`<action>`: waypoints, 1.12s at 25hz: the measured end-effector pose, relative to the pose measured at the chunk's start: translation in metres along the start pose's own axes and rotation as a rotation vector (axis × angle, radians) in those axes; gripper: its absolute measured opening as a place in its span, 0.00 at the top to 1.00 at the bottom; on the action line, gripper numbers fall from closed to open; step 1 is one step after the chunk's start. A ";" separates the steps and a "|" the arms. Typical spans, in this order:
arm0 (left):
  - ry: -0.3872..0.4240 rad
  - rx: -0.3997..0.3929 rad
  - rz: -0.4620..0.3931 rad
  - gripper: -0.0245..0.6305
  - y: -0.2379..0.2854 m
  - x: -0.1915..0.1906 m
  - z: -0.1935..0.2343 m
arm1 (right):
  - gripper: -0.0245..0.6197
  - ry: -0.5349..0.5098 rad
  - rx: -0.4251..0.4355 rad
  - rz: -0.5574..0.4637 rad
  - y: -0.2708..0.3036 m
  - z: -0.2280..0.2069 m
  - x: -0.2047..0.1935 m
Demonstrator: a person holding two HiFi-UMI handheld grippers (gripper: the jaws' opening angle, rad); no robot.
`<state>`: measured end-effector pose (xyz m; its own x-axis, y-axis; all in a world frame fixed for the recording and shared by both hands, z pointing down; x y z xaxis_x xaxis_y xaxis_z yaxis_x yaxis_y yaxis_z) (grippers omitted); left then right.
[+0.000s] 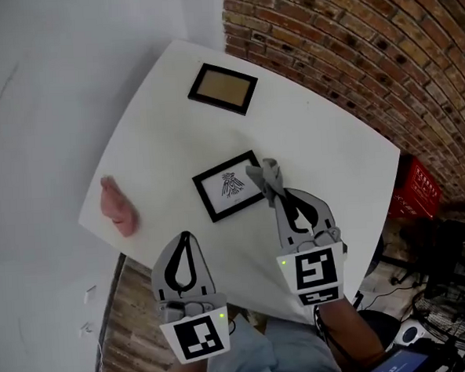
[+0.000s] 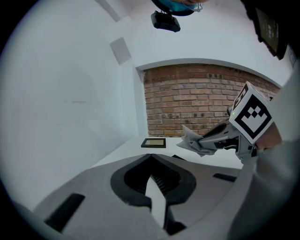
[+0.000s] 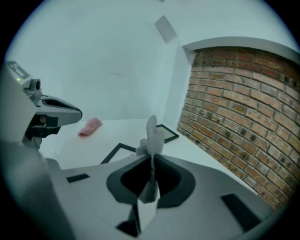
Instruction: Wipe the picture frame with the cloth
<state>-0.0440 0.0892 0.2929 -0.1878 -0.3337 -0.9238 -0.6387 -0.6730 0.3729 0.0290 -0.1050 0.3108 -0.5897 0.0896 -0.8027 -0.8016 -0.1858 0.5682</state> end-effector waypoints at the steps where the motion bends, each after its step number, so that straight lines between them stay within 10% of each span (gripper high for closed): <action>1: -0.002 0.011 -0.002 0.95 -0.006 0.000 0.001 | 0.92 -0.005 0.011 -0.012 -0.002 0.004 0.003; 28: -0.082 0.176 0.088 0.95 -0.037 -0.053 0.038 | 0.92 -0.142 0.299 -0.004 0.037 0.105 0.000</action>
<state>-0.0387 0.1567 0.3246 -0.3042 -0.3265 -0.8949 -0.7365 -0.5152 0.4383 -0.0108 -0.0090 0.3511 -0.5774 0.2293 -0.7836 -0.7849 0.1086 0.6101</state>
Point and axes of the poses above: the fingertips, and each gripper's own axes: y forward along the fingers, z to its left, x out of its top, the point moved 7 cm from there along -y, backward along the fingers, and after that the axes turned 2 degrees about x, right-handed, at the moved point
